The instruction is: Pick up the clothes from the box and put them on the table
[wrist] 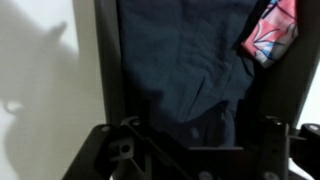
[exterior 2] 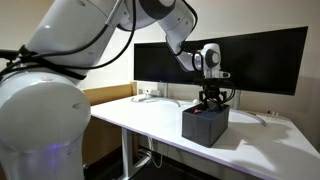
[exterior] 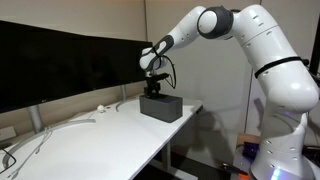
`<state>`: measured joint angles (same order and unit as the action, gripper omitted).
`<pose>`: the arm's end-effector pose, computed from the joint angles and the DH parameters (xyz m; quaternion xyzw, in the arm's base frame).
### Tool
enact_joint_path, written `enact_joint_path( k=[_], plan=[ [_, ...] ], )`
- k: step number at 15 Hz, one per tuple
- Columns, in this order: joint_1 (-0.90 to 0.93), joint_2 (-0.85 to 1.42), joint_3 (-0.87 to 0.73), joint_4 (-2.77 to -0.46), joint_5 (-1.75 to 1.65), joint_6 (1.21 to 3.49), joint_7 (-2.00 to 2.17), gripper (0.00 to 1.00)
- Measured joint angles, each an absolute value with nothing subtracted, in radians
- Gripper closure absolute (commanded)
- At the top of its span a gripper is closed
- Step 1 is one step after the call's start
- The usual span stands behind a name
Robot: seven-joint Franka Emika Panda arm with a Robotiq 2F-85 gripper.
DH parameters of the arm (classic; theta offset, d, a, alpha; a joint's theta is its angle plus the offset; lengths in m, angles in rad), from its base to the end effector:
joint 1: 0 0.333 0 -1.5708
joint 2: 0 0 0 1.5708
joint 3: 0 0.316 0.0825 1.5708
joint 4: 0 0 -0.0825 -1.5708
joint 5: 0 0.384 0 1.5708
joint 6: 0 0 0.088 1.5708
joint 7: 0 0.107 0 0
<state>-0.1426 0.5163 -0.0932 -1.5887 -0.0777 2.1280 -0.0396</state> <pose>0.6728 -0.1563 0.3392 0.9958 -0.0714 0.0045 0.0572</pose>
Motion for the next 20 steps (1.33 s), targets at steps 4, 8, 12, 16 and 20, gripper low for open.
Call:
enact_joint_path(
  k=[4,8,12,16,20],
  plan=[
    [-0.126,0.554,-0.089,-1.584,-0.08,2.124,-0.04,0.0],
    [-0.124,0.566,-0.092,-1.559,-0.086,2.093,-0.04,0.0],
    [-0.125,0.577,-0.093,-1.534,-0.089,2.061,-0.04,0.0],
    [-0.14,0.586,-0.098,-1.516,-0.08,2.046,-0.038,0.0],
    [-0.156,0.613,-0.102,-1.471,-0.074,2.009,-0.036,0.0]
  ],
)
